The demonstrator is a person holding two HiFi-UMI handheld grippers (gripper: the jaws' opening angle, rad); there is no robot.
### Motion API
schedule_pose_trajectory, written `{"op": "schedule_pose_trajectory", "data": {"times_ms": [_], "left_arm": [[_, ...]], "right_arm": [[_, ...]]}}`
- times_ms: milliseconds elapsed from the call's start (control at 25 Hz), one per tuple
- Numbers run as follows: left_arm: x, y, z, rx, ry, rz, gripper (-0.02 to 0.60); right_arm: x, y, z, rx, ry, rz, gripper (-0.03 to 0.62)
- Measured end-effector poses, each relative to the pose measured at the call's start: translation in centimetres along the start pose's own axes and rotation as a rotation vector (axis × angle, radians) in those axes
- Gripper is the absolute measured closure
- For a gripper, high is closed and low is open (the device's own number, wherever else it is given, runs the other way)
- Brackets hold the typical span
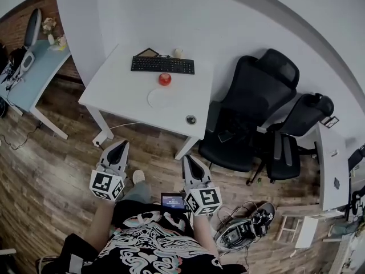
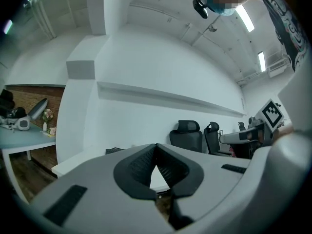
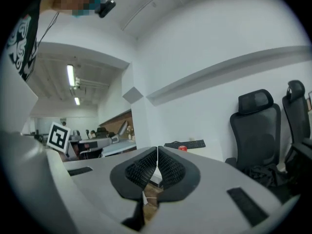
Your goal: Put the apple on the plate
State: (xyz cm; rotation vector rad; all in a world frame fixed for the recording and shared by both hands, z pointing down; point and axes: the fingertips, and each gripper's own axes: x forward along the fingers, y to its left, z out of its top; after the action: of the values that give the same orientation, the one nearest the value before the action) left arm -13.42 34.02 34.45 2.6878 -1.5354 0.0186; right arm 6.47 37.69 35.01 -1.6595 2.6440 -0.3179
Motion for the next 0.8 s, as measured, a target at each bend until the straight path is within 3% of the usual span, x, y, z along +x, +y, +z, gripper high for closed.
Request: {"op": "schedule_pose_trajectory", "data": {"times_ms": [440,800], "left_arm": [[5.7,1.4,-1.0,0.062,0.037,-0.022,0.569],[14.1,5.9,-0.5,0.066,0.036,-0.050,0.569]], "right_arm": [[5.0,-2.9,-0.4,-0.051,0.026,-0.065,0.564],[13.0,-6.4,0.4,-0.042,0.056,-0.086,0.563]]}}
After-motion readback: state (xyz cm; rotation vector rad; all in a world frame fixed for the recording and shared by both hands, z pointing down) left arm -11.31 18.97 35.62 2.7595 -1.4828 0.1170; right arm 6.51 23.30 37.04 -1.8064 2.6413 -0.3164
